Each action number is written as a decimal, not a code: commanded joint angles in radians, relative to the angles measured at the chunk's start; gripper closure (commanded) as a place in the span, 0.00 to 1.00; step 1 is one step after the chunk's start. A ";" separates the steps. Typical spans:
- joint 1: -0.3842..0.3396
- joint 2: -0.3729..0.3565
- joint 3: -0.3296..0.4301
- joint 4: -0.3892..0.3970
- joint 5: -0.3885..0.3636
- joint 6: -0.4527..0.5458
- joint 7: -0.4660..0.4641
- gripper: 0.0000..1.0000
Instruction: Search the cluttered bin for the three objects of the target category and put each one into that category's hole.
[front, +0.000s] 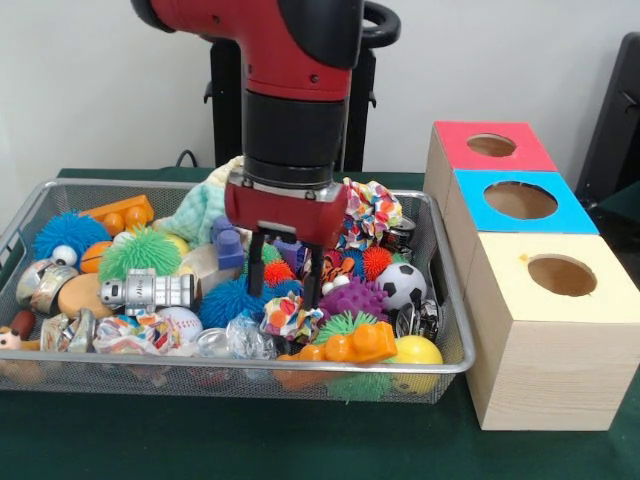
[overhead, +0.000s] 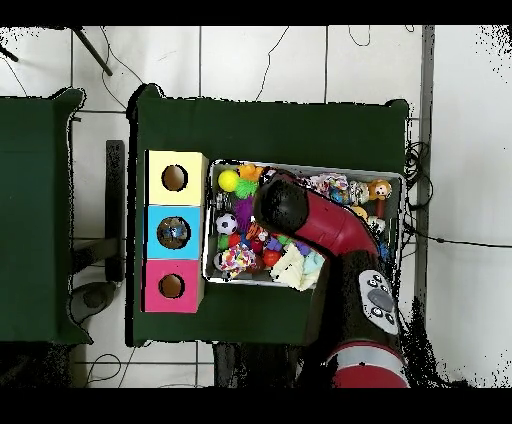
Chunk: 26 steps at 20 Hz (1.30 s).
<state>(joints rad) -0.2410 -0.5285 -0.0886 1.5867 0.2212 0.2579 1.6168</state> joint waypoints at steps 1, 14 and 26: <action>-0.052 0.007 0.070 0.002 0.008 0.055 0.139 0.00; -0.096 0.111 0.139 0.017 0.002 -0.081 0.168 0.00; -0.124 0.145 0.176 -0.005 -0.006 -0.097 0.154 0.00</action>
<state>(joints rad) -0.3397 -0.4286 -0.0209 1.5863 0.2196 0.2011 1.6168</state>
